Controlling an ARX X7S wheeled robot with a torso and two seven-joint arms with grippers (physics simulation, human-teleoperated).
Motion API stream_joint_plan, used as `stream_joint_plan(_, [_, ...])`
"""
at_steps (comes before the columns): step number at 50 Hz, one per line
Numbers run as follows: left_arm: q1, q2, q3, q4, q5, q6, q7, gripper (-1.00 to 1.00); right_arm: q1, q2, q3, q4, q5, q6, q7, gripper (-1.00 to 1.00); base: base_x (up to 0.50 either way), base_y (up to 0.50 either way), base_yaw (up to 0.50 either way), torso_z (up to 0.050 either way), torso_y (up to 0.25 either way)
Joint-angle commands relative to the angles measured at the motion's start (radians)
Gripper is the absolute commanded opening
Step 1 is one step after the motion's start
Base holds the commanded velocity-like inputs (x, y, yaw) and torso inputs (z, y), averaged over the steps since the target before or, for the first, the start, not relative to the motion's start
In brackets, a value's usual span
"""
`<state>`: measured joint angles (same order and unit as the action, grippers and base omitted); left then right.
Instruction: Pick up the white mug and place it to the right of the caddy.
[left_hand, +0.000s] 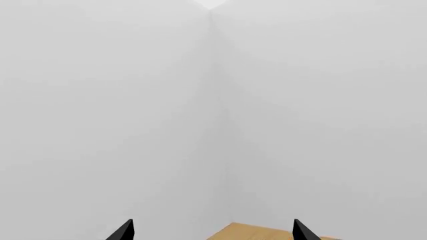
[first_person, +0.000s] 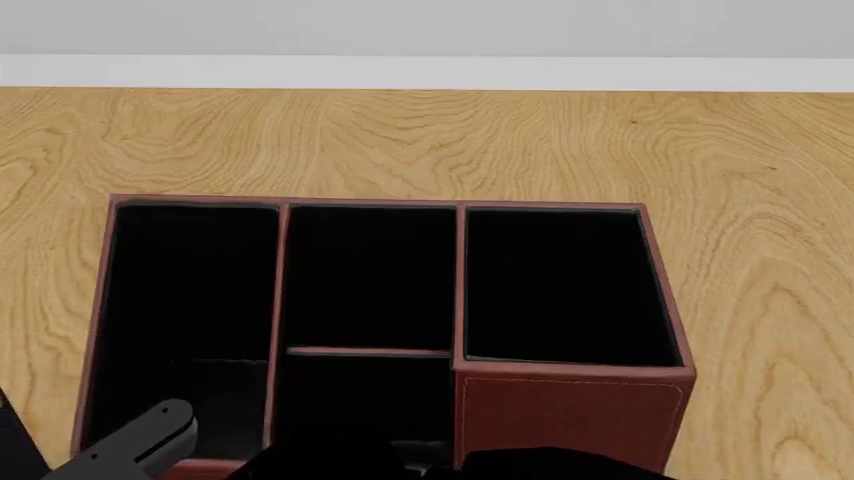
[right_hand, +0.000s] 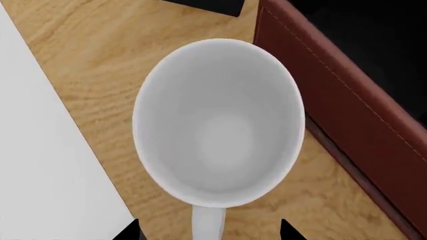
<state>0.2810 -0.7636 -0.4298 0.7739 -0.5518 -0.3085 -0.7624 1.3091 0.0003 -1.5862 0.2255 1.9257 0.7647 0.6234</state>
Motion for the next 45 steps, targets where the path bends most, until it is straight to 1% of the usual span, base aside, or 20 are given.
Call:
stream_joint_plan(1, [-0.008,0.001,0.009,-0.011,0.006,0.0,0.004,1.0,-0.005,0.0,0.001,0.023,-0.008,0.01,-0.03,1.0,0.0,0.0,0.0,0.0,0.0])
stream_joint_plan(39, [-0.001,0.023,0.02,-0.041,0.028,0.019,0.02,1.0,-0.028,0.0,0.001,0.06,-0.029,0.017,-0.074,1.0,0.0,0.0,0.0,0.0,0.0])
stream_joint_plan(45, [-0.009,0.007,0.018,-0.013,0.032,-0.014,-0.002,1.0,-0.023,0.0,0.001,0.064,-0.03,0.018,-0.079,1.0,0.0,0.0,0.0,0.0,0.0])
